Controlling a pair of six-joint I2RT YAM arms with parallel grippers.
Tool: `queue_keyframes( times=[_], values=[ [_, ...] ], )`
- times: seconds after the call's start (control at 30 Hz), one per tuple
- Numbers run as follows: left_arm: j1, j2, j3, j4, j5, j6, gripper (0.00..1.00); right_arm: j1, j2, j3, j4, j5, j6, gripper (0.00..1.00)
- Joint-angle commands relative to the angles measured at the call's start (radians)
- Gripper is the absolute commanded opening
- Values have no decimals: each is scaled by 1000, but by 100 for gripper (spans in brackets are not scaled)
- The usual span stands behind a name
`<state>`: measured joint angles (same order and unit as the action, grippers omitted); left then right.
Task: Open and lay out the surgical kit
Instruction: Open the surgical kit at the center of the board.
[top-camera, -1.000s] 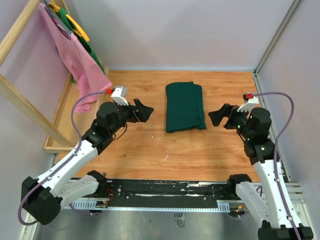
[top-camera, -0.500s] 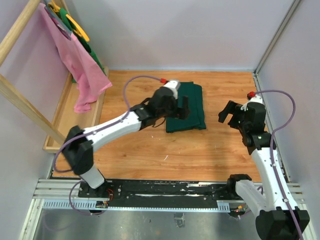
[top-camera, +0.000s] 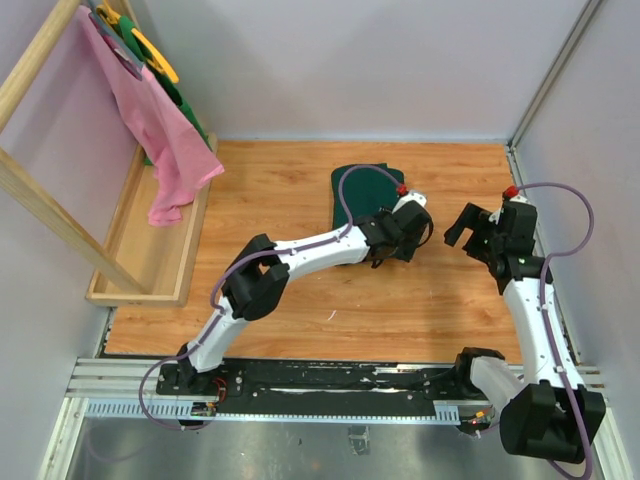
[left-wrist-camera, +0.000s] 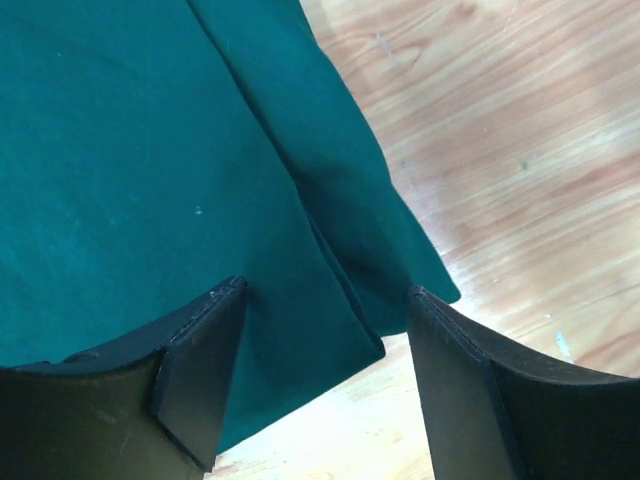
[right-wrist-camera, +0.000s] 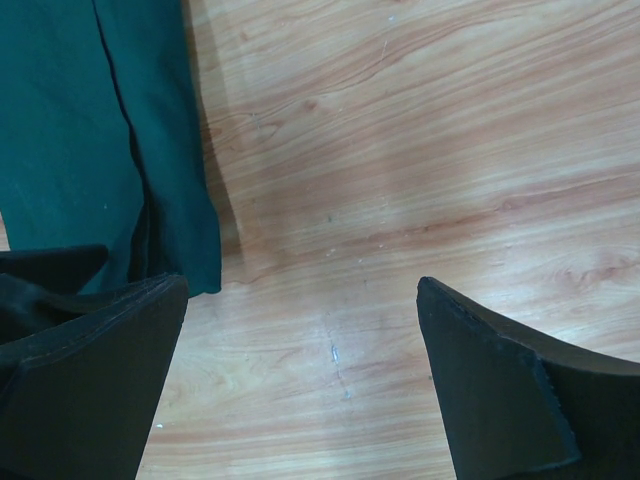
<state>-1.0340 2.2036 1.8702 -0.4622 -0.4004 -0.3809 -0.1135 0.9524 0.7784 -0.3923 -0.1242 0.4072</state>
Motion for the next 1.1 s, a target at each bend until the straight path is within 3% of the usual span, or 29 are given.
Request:
queue_keyframes(
  times=[0.0, 0.17, 0.4, 0.53, 0.8, 1.07],
  values=[
    [-21, 47, 70, -102, -102, 20, 64, -17, 10, -13, 12, -52, 13, 100],
    [-21, 38, 48, -129, -160, -2, 41, -17, 13, -21, 25, -70, 16, 99],
    [-21, -48, -4, -122, -185, -28, 38, -17, 17, -31, 40, -84, 21, 99],
    [-20, -79, -25, -106, -220, -33, 2, -17, 17, -34, 42, -89, 21, 99],
    [17, -229, -176, -29, -305, -96, 0, -17, 32, -42, 61, -132, 22, 99],
    [191, -638, -692, 148, -315, -267, 0, 14, 138, -32, 119, -320, -9, 97]
  ],
)
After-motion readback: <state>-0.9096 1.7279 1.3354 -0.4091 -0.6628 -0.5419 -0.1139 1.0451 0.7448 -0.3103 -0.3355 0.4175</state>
